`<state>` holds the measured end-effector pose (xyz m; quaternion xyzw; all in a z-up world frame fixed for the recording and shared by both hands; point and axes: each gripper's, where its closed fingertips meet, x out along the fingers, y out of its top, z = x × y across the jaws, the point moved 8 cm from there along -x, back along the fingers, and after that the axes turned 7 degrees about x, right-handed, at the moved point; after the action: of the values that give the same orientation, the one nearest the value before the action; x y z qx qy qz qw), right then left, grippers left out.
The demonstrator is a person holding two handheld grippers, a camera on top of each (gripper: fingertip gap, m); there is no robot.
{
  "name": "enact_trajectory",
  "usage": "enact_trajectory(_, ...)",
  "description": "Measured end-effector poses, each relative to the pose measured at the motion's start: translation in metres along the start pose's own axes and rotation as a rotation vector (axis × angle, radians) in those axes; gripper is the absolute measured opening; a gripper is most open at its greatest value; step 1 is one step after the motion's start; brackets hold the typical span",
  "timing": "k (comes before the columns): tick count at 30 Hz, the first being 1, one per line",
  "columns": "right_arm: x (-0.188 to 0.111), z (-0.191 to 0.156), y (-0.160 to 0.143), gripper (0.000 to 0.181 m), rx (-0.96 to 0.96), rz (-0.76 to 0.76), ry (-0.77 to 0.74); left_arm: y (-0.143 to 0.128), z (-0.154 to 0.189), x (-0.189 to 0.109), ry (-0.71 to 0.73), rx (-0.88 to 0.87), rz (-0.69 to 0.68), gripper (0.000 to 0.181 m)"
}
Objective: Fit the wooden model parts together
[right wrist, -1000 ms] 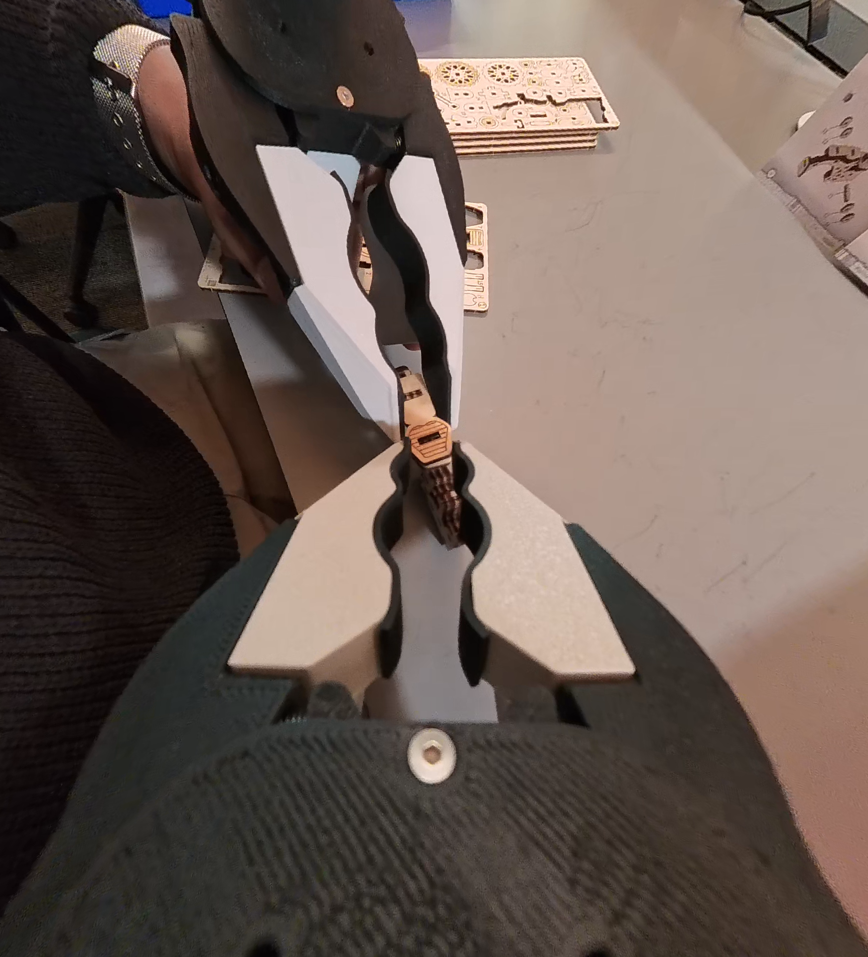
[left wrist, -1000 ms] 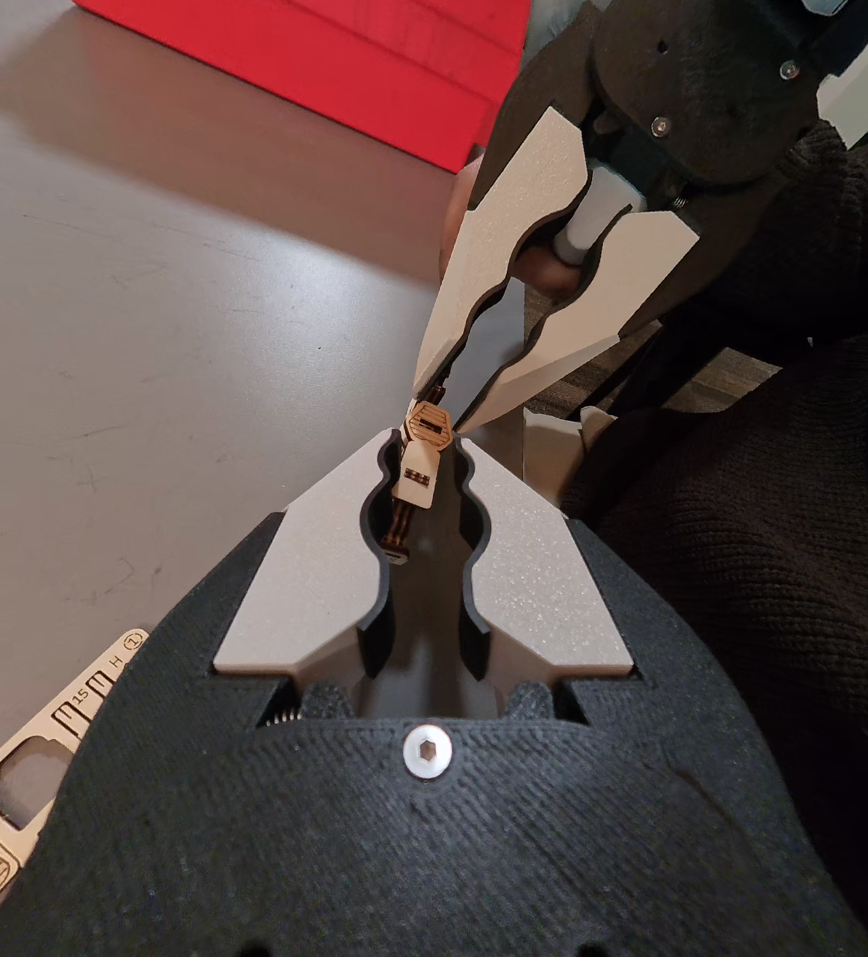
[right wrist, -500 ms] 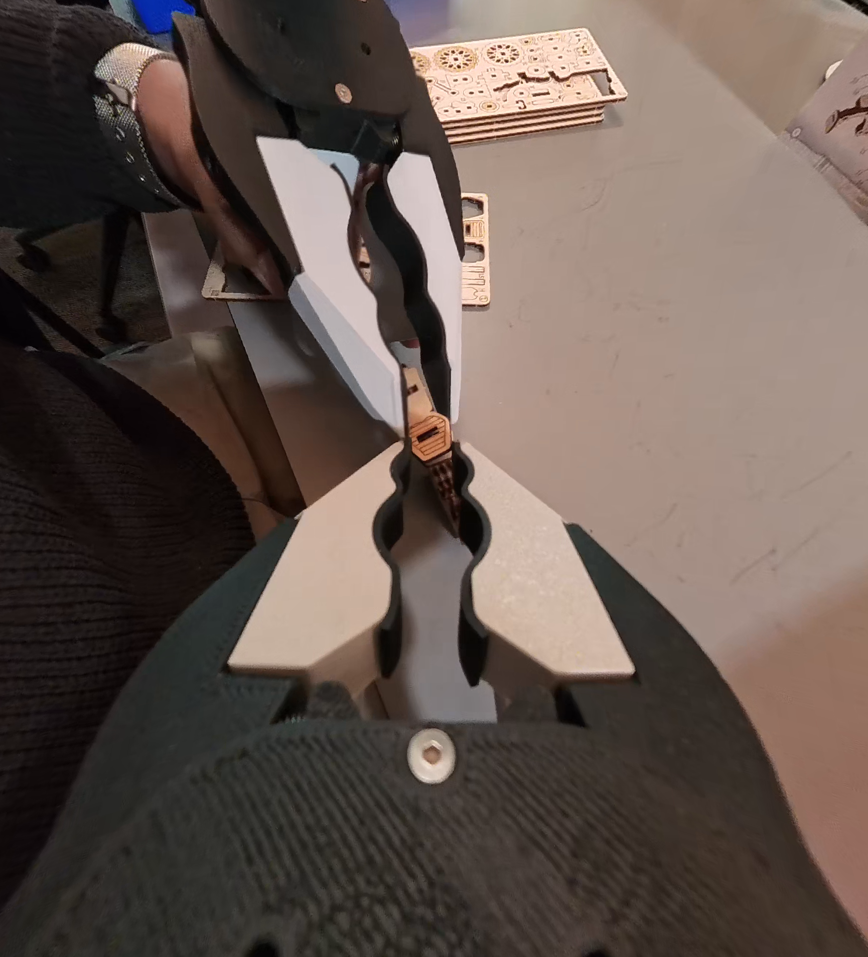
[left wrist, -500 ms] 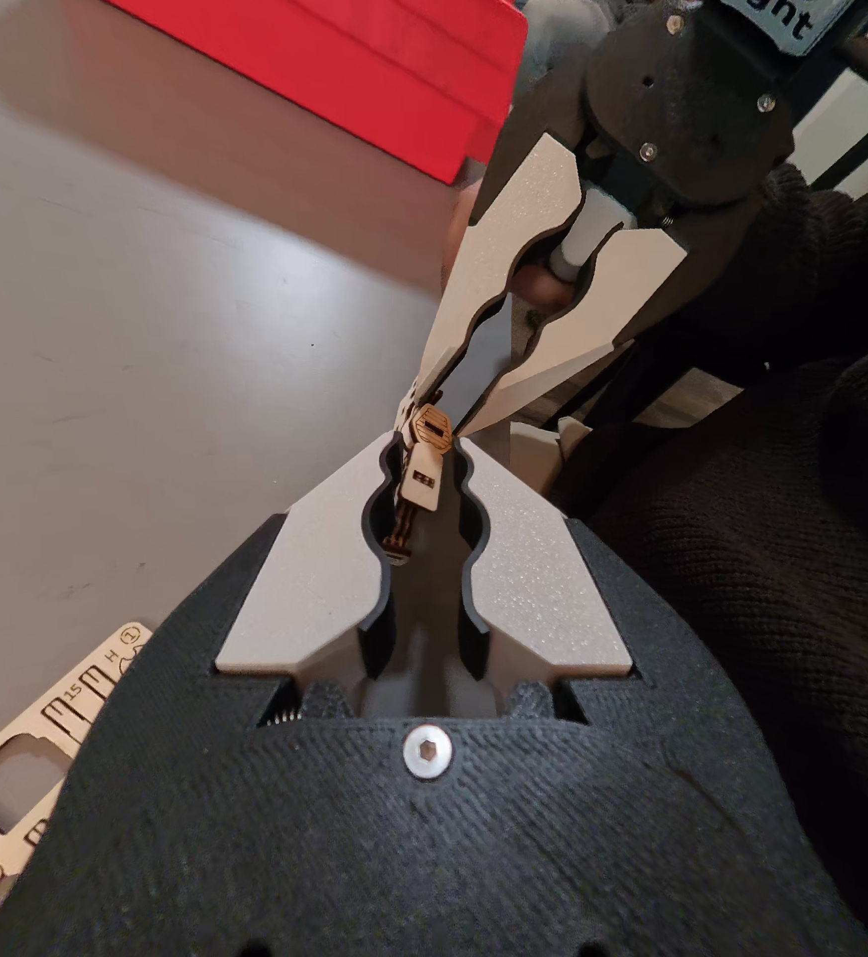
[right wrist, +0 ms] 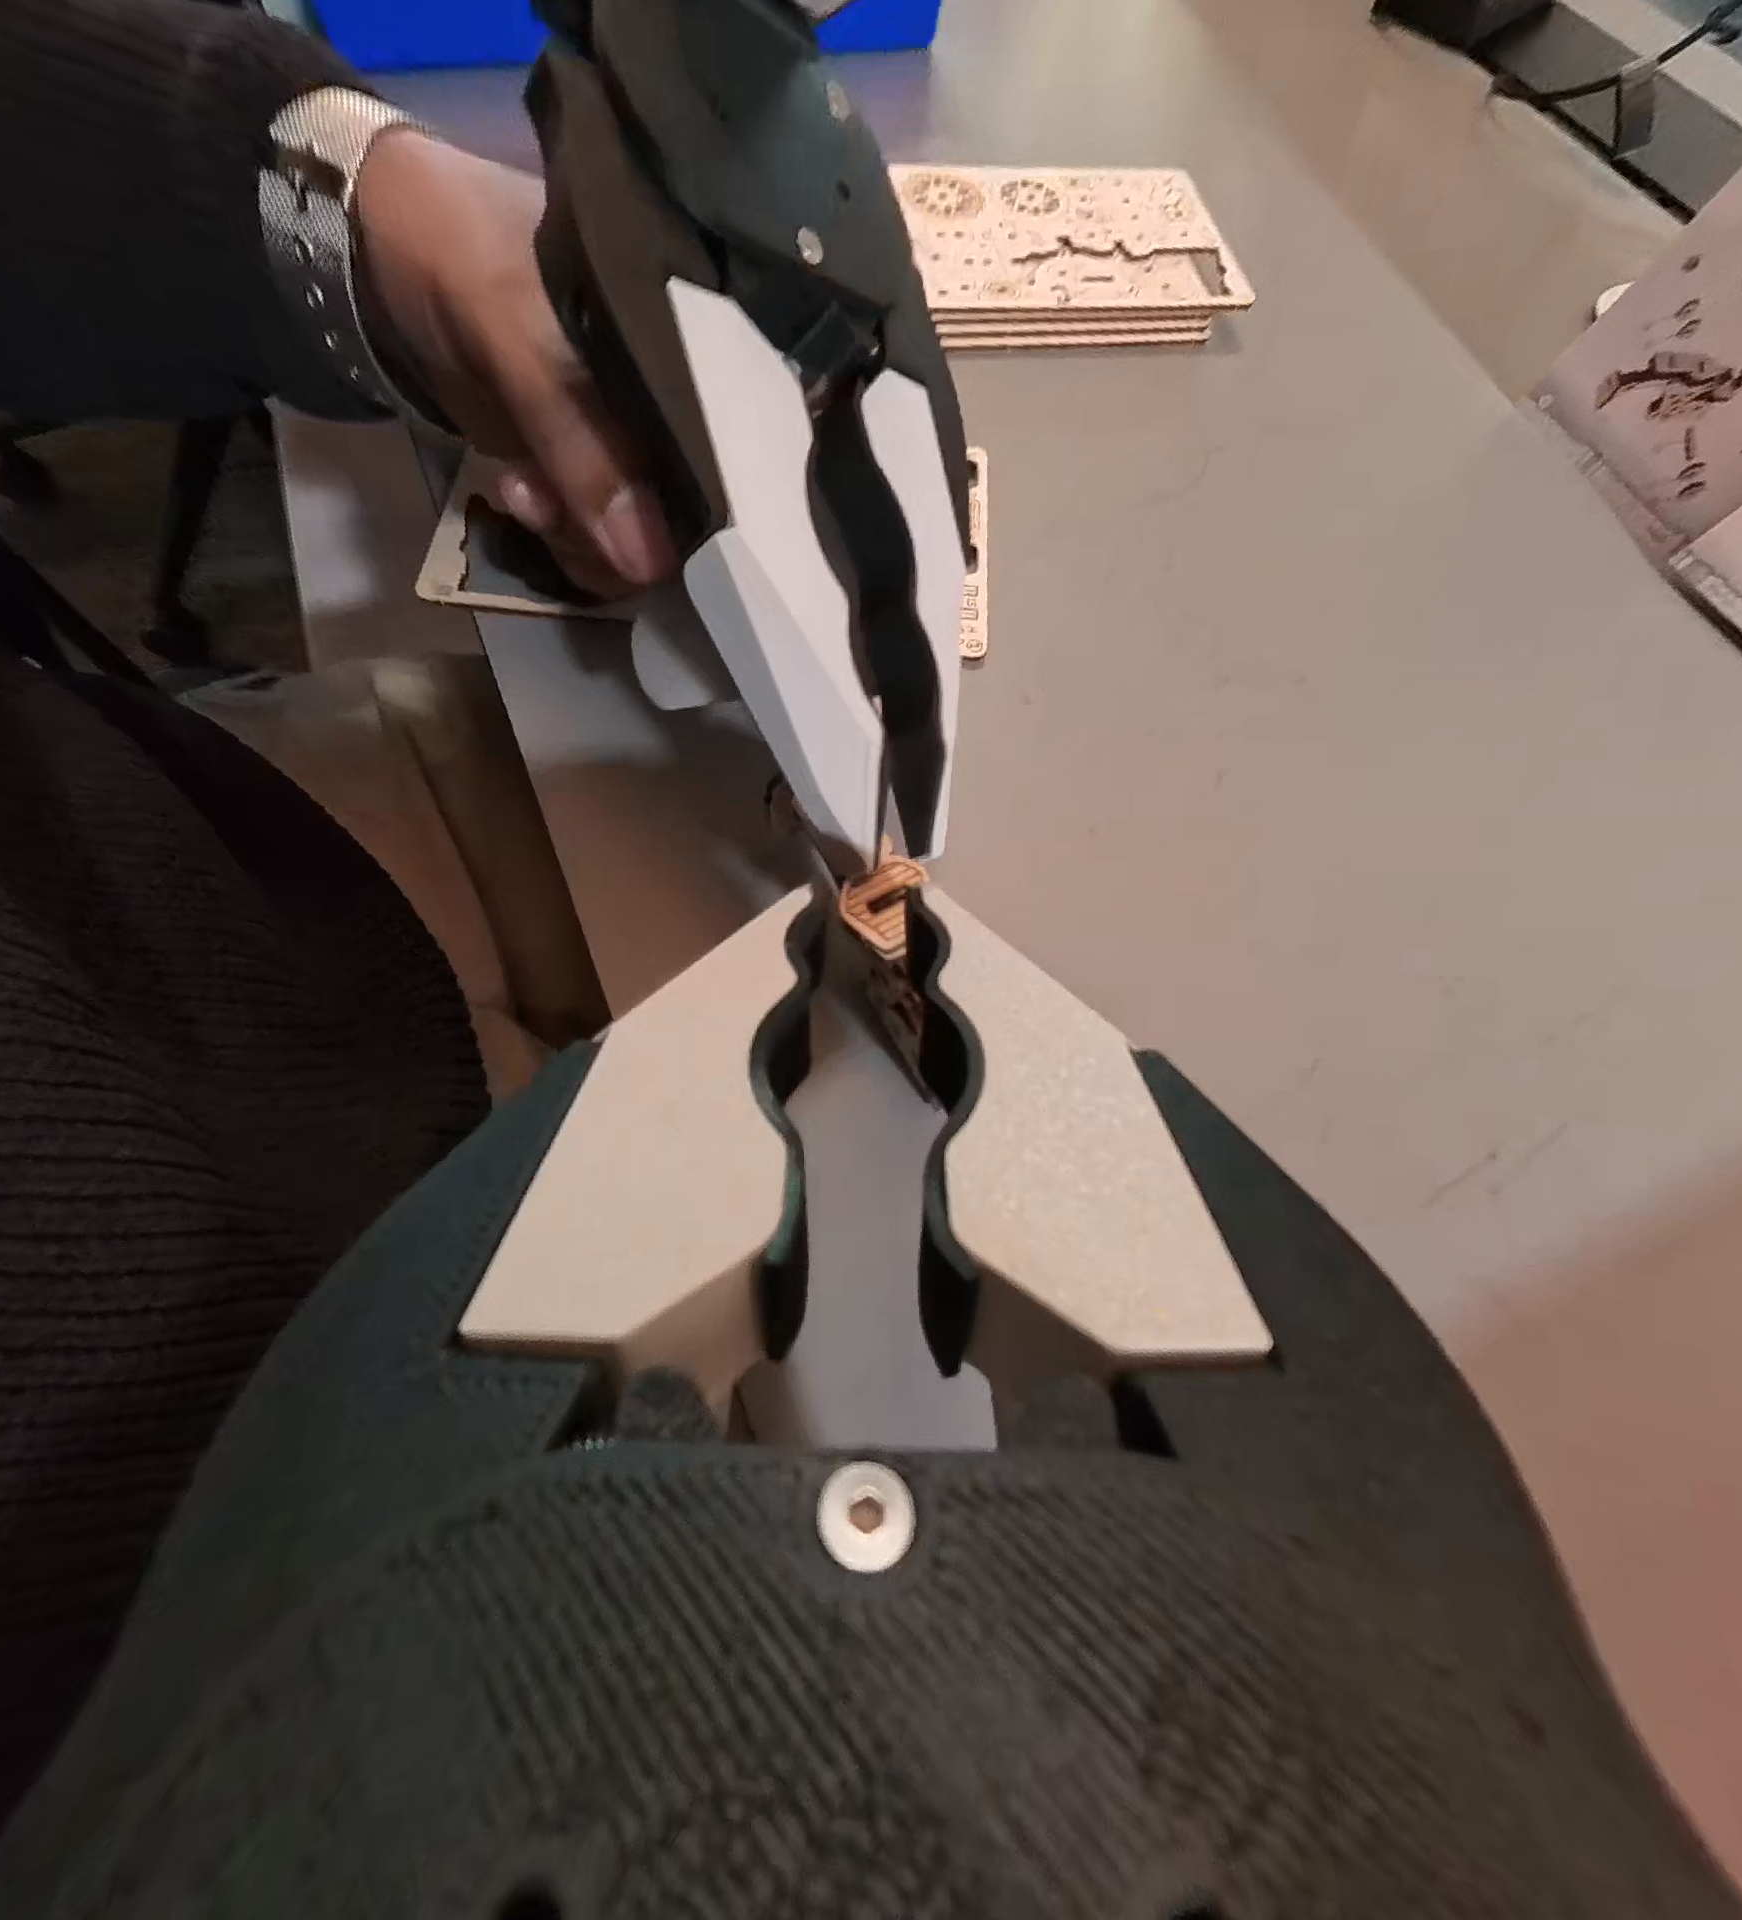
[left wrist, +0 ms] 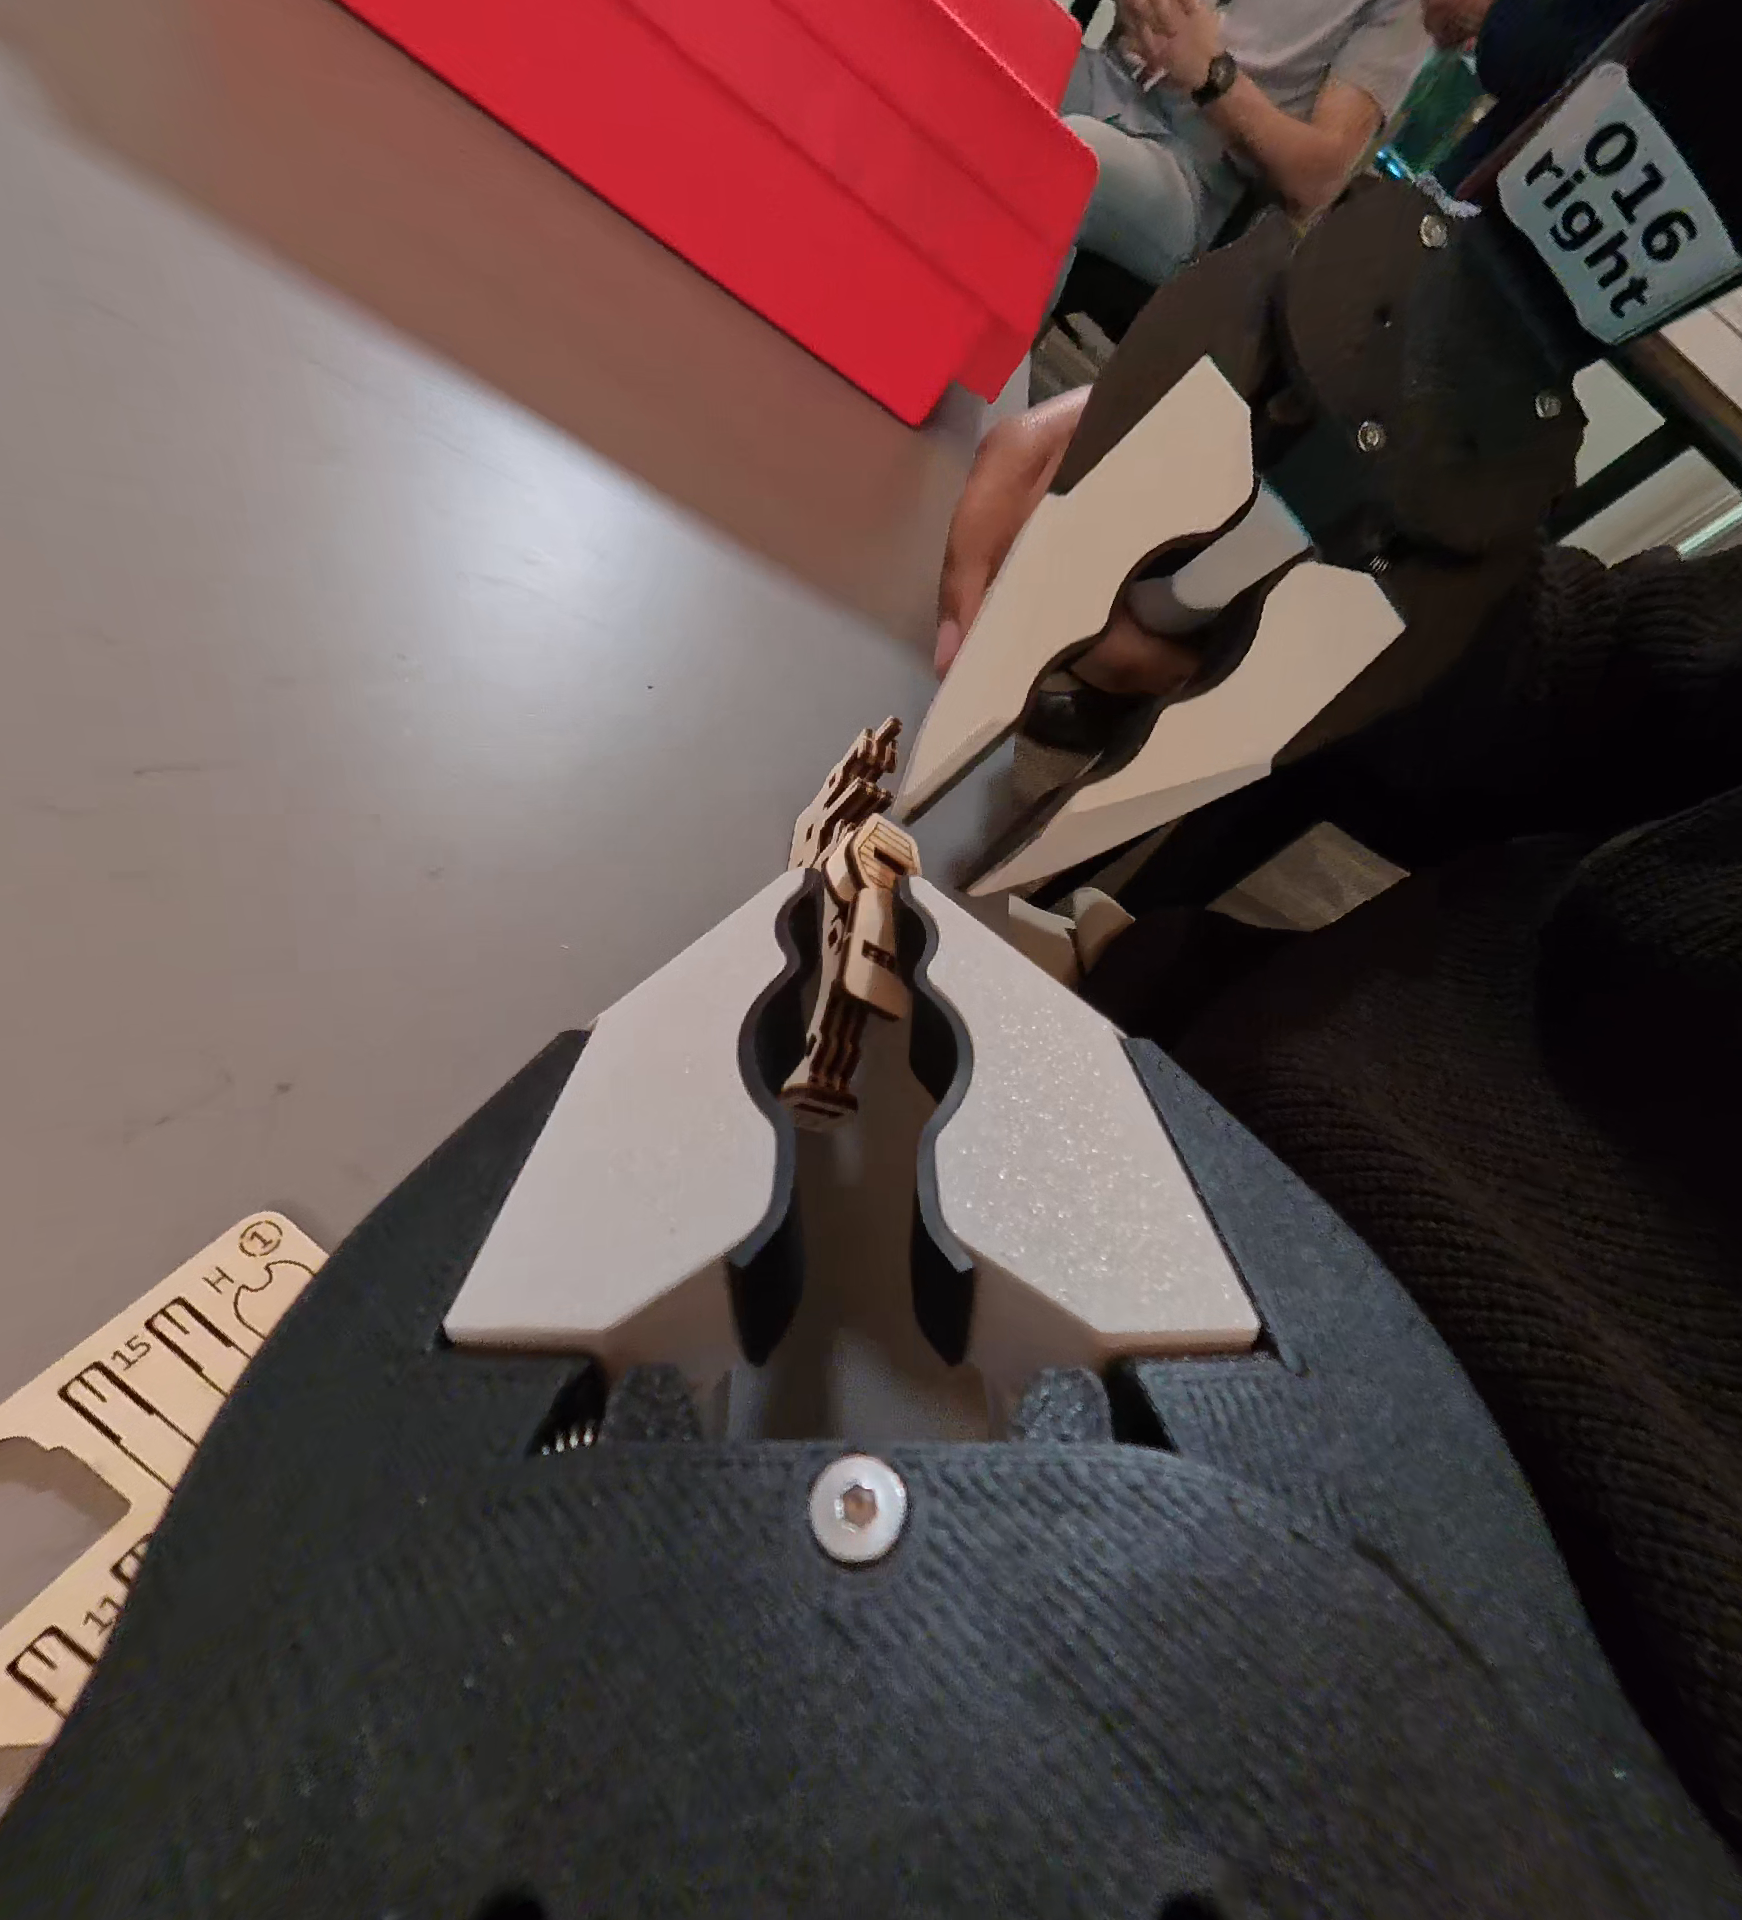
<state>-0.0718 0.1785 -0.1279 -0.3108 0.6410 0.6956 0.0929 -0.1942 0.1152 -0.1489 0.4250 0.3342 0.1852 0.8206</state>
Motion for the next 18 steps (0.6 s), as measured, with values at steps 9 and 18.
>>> enact_trajectory(9, 0.0023, 0.0, -0.0009, 0.014, -0.001, -0.013, -0.004, -0.0006, -0.0013, 0.002, -0.051, -0.082, 0.015, 0.007)
enact_trajectory(18, 0.0034, -0.0006, -0.0018, 0.015, 0.006, -0.027, -0.004, -0.0021, -0.0069, 0.0034, -0.11, -0.248, 0.039, 0.005)
